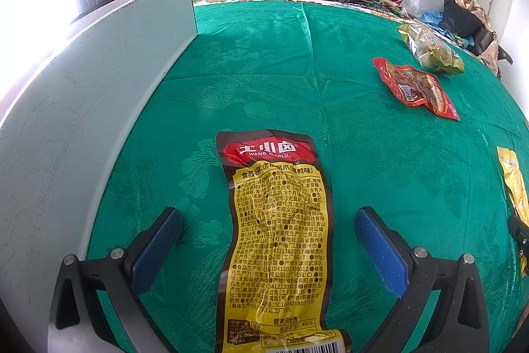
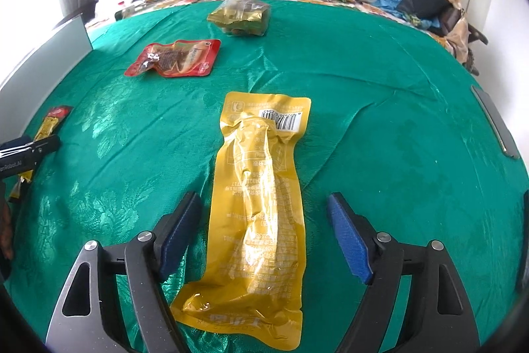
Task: Organize snacks
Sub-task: 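Grasp the long yellow pack with the right tool while the left tool holds its pack, then carry both yellow packs into the white box and open both tools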
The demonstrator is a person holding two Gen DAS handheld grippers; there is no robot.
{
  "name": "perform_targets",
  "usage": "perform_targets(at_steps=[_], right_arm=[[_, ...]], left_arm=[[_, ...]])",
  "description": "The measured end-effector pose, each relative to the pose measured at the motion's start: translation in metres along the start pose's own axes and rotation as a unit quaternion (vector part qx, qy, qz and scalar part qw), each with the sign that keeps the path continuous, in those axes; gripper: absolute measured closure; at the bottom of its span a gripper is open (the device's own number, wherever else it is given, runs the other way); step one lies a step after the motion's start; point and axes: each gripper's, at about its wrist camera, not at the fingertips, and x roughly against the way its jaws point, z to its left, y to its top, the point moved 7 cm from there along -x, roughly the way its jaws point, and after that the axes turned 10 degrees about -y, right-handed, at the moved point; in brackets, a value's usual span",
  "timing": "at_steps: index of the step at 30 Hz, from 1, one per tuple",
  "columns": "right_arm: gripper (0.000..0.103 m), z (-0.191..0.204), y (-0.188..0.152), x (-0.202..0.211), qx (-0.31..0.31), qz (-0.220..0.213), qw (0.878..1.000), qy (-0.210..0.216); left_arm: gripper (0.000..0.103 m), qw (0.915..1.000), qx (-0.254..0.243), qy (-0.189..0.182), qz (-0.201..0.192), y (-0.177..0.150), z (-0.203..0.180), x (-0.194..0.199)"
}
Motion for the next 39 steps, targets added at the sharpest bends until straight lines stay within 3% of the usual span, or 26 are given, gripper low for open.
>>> perform_targets(at_steps=[18,21,22,25,26,28,29,35,39], right_arm=[[0.022,0.0,0.0,0.001,-0.001,0.0,1.0,0.0],[0.016,0.0,-0.001,0.001,0.003,0.007,1.0,0.015],[0.015,0.001,0.0,0.001,0.014,0.02,1.0,0.018],[0.018,0.0,0.012,-0.008,0.017,0.099,0.995,0.026],[0.026,0.0,0.015,-0.01,0.016,0.112,0.993,0.025],[0.053,-0.001,0.022,-0.01,0.031,0.116,0.993,0.012],[0.053,-0.003,0.023,-0.009,0.028,0.122,0.992,0.012],[0.056,-0.02,0.024,0.014,-0.09,0.141,0.981,0.1],[0.056,0.013,0.054,0.054,-0.097,0.116,0.975,0.164]], left_arm=[[0.0,1.0,0.0,-0.001,0.001,0.0,0.0,0.0],[0.0,0.9988,-0.016,-0.014,0.045,0.002,-0.001,-0.003],[0.003,0.9973,-0.023,-0.02,0.067,0.003,-0.001,-0.004],[0.056,0.9958,-0.048,-0.028,0.073,0.008,-0.003,0.009],[0.065,0.9955,-0.058,-0.02,0.072,0.009,-0.004,0.014],[0.069,0.9953,-0.073,-0.028,0.057,0.007,-0.011,0.031],[0.07,0.9953,-0.071,-0.041,0.053,0.004,-0.013,0.039],[0.07,0.9934,-0.007,-0.114,-0.002,-0.005,-0.016,0.101],[0.07,0.9836,0.069,-0.16,-0.048,0.002,0.006,0.158]])
